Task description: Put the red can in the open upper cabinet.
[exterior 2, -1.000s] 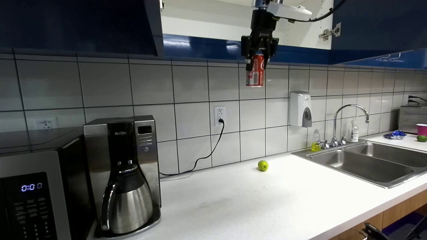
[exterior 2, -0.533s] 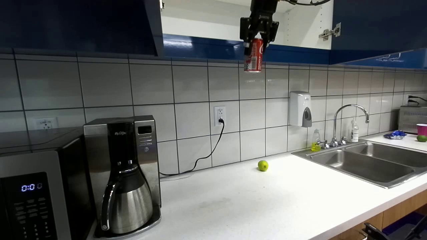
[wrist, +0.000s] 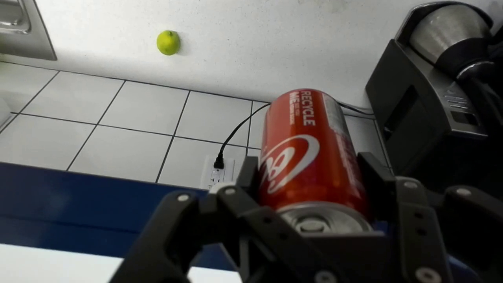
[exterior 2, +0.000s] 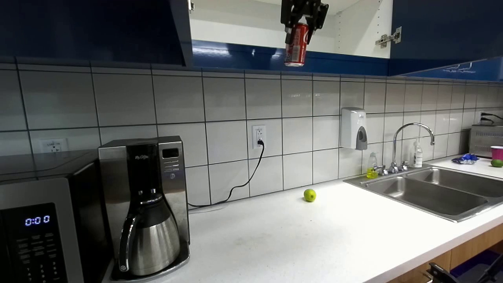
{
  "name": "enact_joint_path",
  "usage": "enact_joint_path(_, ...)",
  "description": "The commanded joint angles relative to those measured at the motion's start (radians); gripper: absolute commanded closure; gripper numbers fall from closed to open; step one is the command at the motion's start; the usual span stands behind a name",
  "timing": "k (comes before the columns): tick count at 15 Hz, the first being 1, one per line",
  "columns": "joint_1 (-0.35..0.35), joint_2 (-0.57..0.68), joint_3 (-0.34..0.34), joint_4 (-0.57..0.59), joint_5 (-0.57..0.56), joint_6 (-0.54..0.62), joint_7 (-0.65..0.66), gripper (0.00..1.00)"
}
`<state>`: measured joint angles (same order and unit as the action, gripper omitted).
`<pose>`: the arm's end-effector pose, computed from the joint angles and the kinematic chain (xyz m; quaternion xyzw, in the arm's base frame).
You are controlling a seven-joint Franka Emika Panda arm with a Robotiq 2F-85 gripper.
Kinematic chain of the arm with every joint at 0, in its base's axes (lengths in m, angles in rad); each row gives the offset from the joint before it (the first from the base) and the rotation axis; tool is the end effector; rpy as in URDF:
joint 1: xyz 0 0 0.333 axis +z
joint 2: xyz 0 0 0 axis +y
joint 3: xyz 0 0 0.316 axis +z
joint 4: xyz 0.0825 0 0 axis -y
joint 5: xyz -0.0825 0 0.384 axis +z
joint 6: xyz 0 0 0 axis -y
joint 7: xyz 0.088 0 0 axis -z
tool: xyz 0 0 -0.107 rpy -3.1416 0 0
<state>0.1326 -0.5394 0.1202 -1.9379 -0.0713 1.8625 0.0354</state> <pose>0.3849 0.1124 0.7358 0.9656 0.1064 0.2348 0.0341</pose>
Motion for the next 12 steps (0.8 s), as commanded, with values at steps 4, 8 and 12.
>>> enact_joint_path(4,-0.022,0.09,0.017,0.153,0.004,-0.034,0.035,0.6)
enact_joint_path(8,-0.021,0.13,0.019,0.21,0.005,-0.04,0.049,0.6)
enact_joint_path(12,-0.019,0.155,0.023,0.254,0.001,-0.059,0.056,0.6)
